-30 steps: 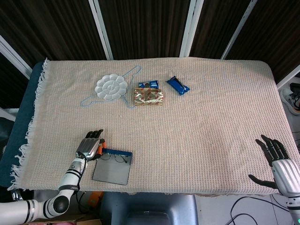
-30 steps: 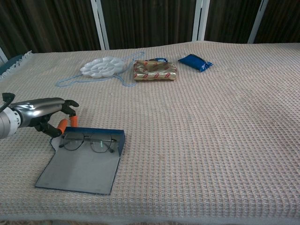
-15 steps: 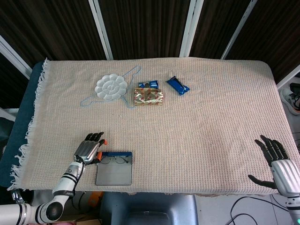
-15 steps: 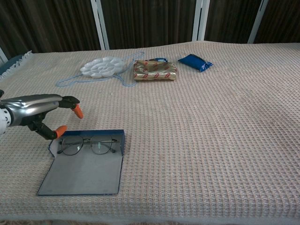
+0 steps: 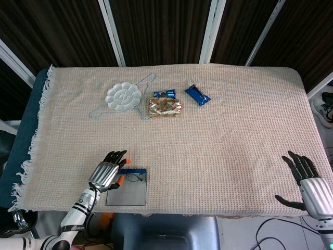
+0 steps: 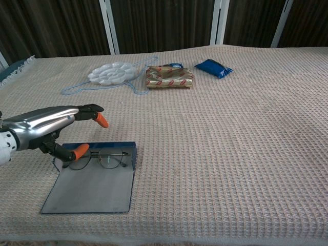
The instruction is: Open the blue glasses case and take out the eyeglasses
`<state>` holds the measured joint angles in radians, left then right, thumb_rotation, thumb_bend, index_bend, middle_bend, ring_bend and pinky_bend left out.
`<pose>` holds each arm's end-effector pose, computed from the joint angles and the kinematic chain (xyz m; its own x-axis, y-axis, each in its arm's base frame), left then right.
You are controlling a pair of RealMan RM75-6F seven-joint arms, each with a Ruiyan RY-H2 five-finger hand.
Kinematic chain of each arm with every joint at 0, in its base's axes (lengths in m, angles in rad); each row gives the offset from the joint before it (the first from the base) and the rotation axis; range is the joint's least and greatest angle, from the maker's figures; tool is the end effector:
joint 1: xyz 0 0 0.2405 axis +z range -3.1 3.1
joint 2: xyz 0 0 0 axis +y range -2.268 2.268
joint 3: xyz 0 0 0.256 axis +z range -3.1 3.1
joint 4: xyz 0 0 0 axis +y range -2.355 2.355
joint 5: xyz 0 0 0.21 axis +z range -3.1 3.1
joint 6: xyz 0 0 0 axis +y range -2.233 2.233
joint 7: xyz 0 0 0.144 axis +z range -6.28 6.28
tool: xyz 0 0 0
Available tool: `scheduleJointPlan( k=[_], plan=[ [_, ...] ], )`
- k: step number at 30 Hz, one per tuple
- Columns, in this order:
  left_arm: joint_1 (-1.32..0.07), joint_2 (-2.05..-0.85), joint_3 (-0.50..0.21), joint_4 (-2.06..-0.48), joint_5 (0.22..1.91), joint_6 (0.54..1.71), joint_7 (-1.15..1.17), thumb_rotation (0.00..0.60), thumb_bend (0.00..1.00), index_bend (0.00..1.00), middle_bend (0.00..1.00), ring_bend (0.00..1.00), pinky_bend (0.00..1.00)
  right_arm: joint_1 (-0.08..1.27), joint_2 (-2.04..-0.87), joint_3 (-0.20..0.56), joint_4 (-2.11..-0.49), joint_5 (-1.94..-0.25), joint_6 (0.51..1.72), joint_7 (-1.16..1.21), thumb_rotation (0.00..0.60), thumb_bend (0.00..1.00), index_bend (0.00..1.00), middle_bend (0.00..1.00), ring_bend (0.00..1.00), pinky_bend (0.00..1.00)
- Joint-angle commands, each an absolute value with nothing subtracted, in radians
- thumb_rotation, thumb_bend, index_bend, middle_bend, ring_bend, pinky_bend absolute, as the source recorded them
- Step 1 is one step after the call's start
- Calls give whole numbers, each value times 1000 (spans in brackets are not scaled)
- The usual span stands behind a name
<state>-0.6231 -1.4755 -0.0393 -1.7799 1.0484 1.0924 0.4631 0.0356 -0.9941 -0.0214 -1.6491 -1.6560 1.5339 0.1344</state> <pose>-0.1615 0.2661 -0.0123 0.3944 0.3906 0.8318 0.9068 -0.3117 -0.2837 -0.3033 -0.1497 0.1826 0.3604 -0.0559 0.9311 -0.9293 -0.1080 0.3532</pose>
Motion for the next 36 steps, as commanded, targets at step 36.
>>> scheduleJointPlan(
  k=[36],
  plan=[
    [-613,-1610,-76,-1627,1020,1086,493,600,470,401,0,0,0,35,-994,-18,-1649,-1648,1533,136,600,176,0,0,0,0]
  ],
)
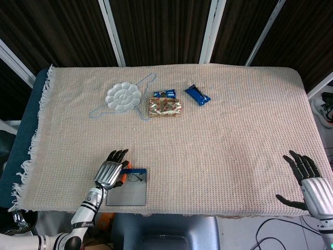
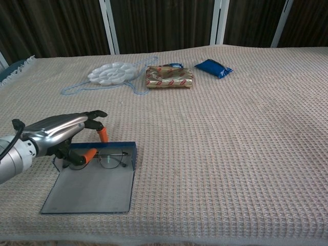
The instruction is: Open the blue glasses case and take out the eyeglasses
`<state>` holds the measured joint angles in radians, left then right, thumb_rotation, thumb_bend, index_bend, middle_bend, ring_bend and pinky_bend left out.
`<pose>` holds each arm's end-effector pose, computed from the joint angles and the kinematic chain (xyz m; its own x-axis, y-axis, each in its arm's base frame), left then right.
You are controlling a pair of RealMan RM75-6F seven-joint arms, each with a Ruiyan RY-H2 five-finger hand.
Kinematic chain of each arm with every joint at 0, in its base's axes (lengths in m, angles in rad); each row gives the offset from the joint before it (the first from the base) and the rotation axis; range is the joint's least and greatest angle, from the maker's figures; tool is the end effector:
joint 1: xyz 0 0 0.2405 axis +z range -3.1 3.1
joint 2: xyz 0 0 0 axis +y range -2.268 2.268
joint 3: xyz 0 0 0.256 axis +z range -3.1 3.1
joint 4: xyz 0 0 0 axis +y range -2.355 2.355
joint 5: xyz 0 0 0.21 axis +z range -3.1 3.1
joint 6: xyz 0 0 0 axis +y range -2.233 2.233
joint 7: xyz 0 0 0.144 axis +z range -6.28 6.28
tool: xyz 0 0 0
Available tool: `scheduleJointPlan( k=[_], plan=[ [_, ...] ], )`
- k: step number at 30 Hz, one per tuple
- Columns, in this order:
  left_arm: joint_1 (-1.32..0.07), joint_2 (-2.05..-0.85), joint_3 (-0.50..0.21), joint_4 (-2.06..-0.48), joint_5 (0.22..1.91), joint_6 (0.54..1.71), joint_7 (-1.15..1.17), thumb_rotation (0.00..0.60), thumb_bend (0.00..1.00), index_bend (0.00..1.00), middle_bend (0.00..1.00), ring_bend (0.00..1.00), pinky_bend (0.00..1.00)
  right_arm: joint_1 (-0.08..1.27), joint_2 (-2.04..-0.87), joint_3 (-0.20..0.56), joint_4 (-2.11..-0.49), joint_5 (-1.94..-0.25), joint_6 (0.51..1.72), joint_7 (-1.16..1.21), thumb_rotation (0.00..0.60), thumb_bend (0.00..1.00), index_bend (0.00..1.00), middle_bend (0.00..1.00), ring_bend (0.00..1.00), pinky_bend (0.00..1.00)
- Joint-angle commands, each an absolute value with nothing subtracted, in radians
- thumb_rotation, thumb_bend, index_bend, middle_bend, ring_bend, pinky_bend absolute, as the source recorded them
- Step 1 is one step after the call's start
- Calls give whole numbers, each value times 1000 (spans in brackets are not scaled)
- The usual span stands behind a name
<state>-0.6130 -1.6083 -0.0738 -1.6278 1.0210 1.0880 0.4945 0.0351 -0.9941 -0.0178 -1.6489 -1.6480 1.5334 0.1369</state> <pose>-0.1681 0.2761 -0.0422 0.4029 0.3726 0.8360 0.9085 -0.2739 -0.3157 -0.3041 -0.1504 0.1835 0.3579 -0.0523 0.9323 -0.9307 -0.1002 0.3517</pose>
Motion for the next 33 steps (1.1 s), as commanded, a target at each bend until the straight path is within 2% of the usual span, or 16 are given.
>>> scheduleJointPlan(
  k=[1,20,28,33],
  plan=[
    [-613,-1610,-76,-1626,1020,1085,493,600,470,404,0,0,0,35,-994,-17,-1649,-1647,1533,136,600,177,0,0,0,0],
    [-612,-1615,-103,-1622,1030,1101,478,600,467,474,0,0,0,34,-993,-18,-1648,-1649,1535,140,600,176,0,0,0,0],
    [-600,-1637,-146,-1594,1074,1160,416,600,468,483,0,0,0,34,-992,-19,-1647,-1651,1537,143,600,176,0,0,0,0],
    [-585,-1685,-193,-1519,1127,1222,305,600,469,482,0,0,0,34,-993,-18,-1646,-1652,1538,146,600,176,0,0,0,0]
  ],
)
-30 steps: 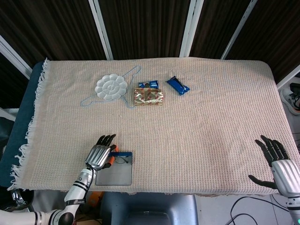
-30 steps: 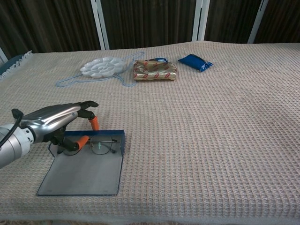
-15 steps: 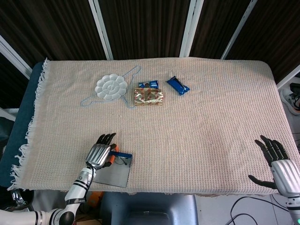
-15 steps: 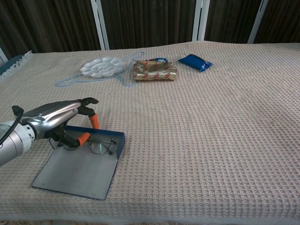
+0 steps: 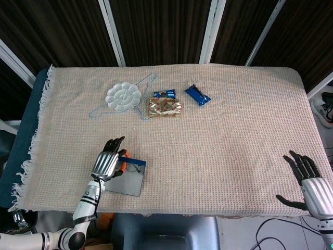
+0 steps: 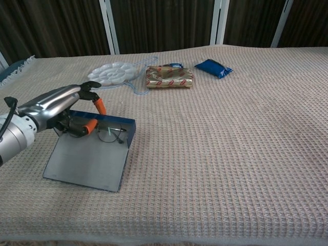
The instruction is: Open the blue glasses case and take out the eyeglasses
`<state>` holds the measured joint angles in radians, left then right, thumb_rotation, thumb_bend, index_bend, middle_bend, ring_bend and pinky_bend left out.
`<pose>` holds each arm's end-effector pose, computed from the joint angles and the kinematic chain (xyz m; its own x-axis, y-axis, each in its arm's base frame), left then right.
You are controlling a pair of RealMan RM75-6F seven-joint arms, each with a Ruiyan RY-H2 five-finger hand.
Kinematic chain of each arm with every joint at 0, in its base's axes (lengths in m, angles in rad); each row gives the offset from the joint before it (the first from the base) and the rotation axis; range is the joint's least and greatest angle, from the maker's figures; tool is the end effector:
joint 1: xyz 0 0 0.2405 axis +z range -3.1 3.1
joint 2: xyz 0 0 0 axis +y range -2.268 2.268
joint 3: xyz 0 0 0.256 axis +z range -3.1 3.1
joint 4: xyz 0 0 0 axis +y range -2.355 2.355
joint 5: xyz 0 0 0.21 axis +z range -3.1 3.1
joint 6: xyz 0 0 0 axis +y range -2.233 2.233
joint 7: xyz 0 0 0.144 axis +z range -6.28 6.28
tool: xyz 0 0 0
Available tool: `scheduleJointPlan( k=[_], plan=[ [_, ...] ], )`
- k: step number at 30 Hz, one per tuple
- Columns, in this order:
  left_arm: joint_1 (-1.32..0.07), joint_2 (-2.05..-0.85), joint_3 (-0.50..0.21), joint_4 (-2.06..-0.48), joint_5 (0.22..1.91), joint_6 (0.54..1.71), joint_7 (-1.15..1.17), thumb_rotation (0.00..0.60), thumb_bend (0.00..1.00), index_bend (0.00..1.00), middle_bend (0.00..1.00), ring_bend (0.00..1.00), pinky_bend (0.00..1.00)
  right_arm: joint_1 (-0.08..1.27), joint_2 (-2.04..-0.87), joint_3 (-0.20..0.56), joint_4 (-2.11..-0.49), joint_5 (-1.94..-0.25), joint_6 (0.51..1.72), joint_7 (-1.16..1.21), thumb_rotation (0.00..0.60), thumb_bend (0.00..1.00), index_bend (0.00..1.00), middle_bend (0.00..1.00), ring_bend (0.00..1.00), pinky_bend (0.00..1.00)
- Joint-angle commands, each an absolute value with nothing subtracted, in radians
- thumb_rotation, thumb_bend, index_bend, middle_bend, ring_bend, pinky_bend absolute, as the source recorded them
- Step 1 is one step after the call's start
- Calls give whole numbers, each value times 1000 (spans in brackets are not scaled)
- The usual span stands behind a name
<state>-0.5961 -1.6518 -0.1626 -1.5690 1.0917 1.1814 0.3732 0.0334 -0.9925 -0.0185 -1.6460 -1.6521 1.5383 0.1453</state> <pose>-0.1565 0.2989 -0.0264 0.2603 0.2295 0.9379 0.9533 -0.2151 -0.2119 -0.3042 -0.1497 0.1845 0.3540 -0.0500 0.9339 -0.9319 -0.1028 0.3477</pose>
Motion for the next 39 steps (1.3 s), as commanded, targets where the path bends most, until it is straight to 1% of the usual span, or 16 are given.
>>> scheduleJointPlan(
  k=[1,6,10,20,27,34,39],
  plan=[
    [-582,-1697,-201,-1501,1139,1236,280,600,468,481,0,0,0,34,-992,-18,-1646,-1652,1538,146,600,176,0,0,0,0],
    [-569,-1750,-233,-1403,1181,1284,169,600,469,481,0,0,0,34,-993,-18,-1646,-1652,1537,144,600,176,0,0,0,0],
    [-566,-1776,-247,-1342,1190,1292,127,600,468,481,0,0,0,34,-993,-19,-1646,-1653,1538,142,600,176,0,0,0,0],
    [-567,-1832,-254,-1214,1197,1287,115,600,468,479,0,0,0,32,-993,-19,-1646,-1654,1541,143,600,177,0,0,0,0],
    [-582,-1894,-275,-1080,1220,1300,63,600,464,477,0,0,0,31,-992,-19,-1645,-1654,1543,148,600,176,0,0,0,0],
    [-587,-1907,-288,-1033,1219,1284,49,600,465,475,0,0,0,31,-991,-19,-1644,-1655,1543,150,600,176,0,0,0,0],
    [-616,-1907,-337,-980,1192,1255,51,600,464,452,0,0,0,30,-991,-20,-1643,-1657,1546,153,600,176,0,0,0,0]
  ],
)
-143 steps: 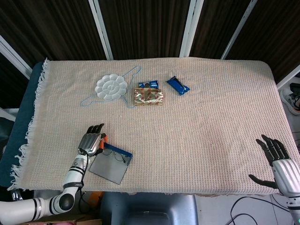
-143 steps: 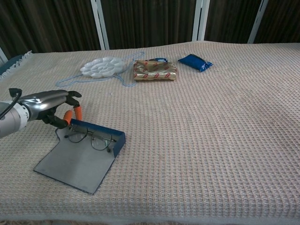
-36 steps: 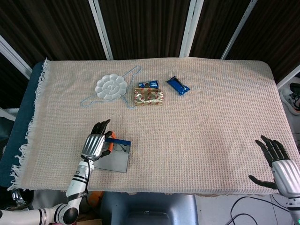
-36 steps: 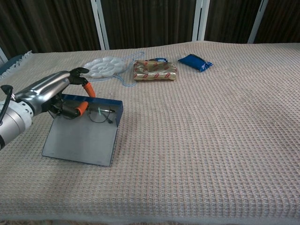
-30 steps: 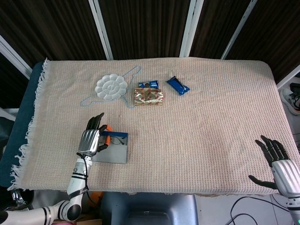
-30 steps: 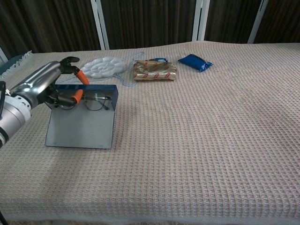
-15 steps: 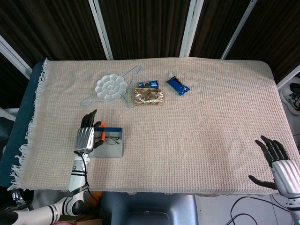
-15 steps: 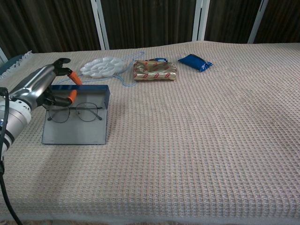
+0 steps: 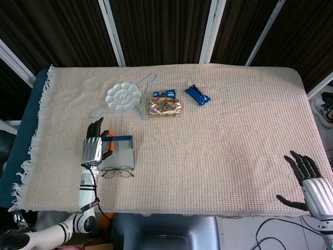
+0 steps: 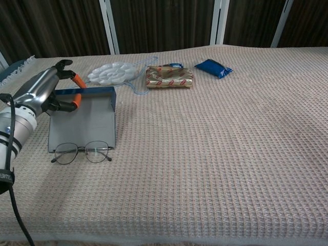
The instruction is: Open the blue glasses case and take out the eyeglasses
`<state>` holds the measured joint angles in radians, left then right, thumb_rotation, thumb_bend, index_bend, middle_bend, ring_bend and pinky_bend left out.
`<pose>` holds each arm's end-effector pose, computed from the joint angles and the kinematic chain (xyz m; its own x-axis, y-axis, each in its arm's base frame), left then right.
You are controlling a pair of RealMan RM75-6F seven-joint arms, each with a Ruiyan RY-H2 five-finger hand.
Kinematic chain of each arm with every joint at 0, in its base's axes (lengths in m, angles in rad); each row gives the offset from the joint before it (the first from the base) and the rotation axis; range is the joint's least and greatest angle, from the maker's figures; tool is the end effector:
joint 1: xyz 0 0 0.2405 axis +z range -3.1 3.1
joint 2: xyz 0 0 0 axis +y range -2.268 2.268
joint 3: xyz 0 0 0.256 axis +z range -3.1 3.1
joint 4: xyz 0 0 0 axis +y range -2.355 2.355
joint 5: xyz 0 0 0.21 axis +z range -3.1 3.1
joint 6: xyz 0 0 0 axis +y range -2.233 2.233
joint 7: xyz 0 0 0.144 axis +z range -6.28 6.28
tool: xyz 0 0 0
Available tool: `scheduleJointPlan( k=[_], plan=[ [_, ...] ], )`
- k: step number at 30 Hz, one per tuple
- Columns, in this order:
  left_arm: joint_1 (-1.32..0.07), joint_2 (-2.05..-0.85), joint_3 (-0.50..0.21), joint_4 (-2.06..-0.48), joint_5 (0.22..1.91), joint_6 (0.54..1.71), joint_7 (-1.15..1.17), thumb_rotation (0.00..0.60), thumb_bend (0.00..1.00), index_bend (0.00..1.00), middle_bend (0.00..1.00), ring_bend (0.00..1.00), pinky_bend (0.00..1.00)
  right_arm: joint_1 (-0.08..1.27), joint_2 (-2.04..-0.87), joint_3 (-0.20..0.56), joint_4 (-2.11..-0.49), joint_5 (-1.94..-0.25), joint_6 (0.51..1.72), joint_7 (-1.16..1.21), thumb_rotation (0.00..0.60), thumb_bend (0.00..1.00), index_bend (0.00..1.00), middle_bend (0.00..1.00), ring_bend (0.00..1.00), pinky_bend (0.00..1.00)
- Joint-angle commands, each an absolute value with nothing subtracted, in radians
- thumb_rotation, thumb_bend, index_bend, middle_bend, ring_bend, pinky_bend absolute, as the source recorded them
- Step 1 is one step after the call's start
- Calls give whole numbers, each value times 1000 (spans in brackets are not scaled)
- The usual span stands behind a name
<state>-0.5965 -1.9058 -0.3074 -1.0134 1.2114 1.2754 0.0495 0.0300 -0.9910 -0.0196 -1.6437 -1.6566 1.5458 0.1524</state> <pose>-0.1971 0.3512 -0.0335 0.1283 -0.0609 0.9899 0.9875 -0.0848 -0.1332 -0.3043 -0.1484 0.1857 0.3503 -0.0462 0.9355 -0.9330 -0.1046 0.3443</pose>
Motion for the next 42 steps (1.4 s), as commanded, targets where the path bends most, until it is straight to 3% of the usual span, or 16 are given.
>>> scheduleJointPlan(
  k=[1,7,13,16,21,27,30,34,38,42],
  plan=[
    [-624,-1909,-349,-964,1183,1245,51,600,464,447,0,0,0,30,-991,-20,-1643,-1658,1547,153,600,176,0,0,0,0],
    [-665,-1909,-391,-885,1109,1136,80,600,464,381,0,0,0,31,-993,-19,-1643,-1656,1543,145,600,176,0,0,0,0],
    [-647,-1851,-363,-960,1018,1016,221,600,446,26,0,0,0,33,-994,-18,-1645,-1653,1540,141,600,176,0,0,0,0],
    [-619,-1778,-348,-1088,986,1004,284,600,432,0,0,0,0,32,-994,-19,-1645,-1656,1542,141,600,176,0,0,0,0],
    [-510,-1588,-270,-1386,1107,1116,249,600,430,0,0,0,0,29,-994,-17,-1643,-1653,1547,143,600,176,0,0,0,0],
    [-322,-1277,-57,-1691,1374,1275,152,600,429,0,0,0,0,29,-1007,-16,-1650,-1643,1537,98,600,176,0,0,0,0],
    [-263,-1210,27,-1699,1499,1346,95,600,429,0,0,0,0,33,-1016,-16,-1657,-1640,1526,68,600,176,0,0,0,0],
    [-168,-1233,117,-1566,1667,1505,0,600,429,0,0,0,0,40,-1034,-17,-1666,-1640,1506,14,600,177,0,0,0,0],
    [-148,-1245,127,-1529,1739,1570,-5,600,429,0,0,0,0,45,-1051,-17,-1674,-1635,1492,-27,600,176,0,0,0,0],
    [-144,-1249,117,-1520,1719,1556,-3,600,429,0,0,0,0,46,-1058,-19,-1677,-1631,1485,-50,600,176,0,0,0,0]
  ],
)
